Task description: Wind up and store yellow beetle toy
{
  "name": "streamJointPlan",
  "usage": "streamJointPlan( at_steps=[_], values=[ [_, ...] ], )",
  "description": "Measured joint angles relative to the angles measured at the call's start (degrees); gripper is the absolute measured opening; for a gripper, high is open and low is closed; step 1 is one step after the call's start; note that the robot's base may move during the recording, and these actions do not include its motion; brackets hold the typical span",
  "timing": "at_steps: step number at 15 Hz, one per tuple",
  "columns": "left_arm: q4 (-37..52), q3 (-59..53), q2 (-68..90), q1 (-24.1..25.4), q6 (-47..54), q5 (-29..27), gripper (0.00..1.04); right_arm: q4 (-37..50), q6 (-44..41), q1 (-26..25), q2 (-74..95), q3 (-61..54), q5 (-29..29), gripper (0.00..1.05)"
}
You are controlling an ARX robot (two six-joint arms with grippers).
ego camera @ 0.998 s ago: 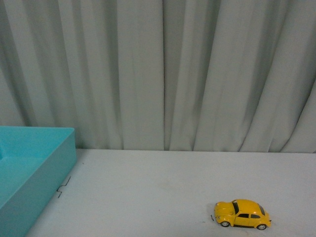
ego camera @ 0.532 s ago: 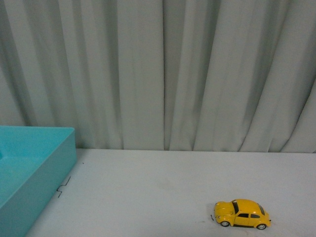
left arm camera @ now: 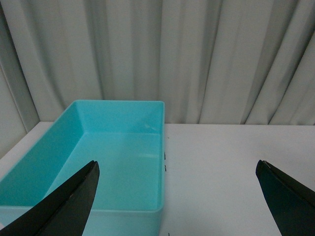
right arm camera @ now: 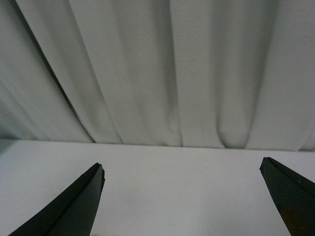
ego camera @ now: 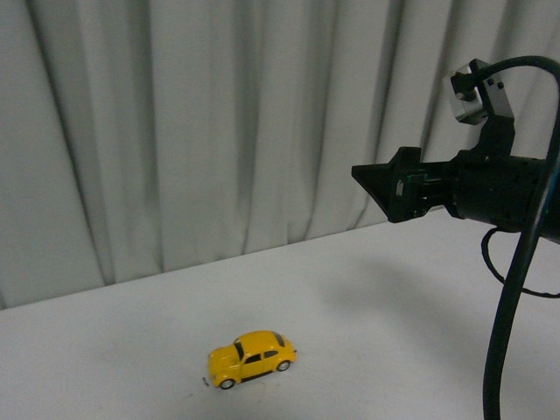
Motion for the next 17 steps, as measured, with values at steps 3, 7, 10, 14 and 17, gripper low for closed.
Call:
streamJointPlan(
  at_steps=[3,7,10,14,17],
  values=[
    [0.0,0.0,0.0,0.0,0.0,0.0,0.98,-13.16,-12.57,5.73,11.65,16.2,-6.29,0.98],
    [-0.02,0.0,0.0,0.0,0.0,0.02,0.98,-46.93,-42.51,7.54,22.71,35.87,-17.11,0.98],
    [0.0,0.0,0.0,0.0,0.0,0.0,0.98,-73.48,-64.15,9.05,28.68,46.29,-18.69,0.98],
    [-0.02,0.0,0.0,0.0,0.0,0.0,0.98,-92.41,-84.0,11.02,34.91,52.72,-16.06,0.98],
    [-0.02,0.0,0.0,0.0,0.0,0.04,0.98,-95.86,-89.9,11.98,38.64,57.68,-14.36,0.98]
  ],
)
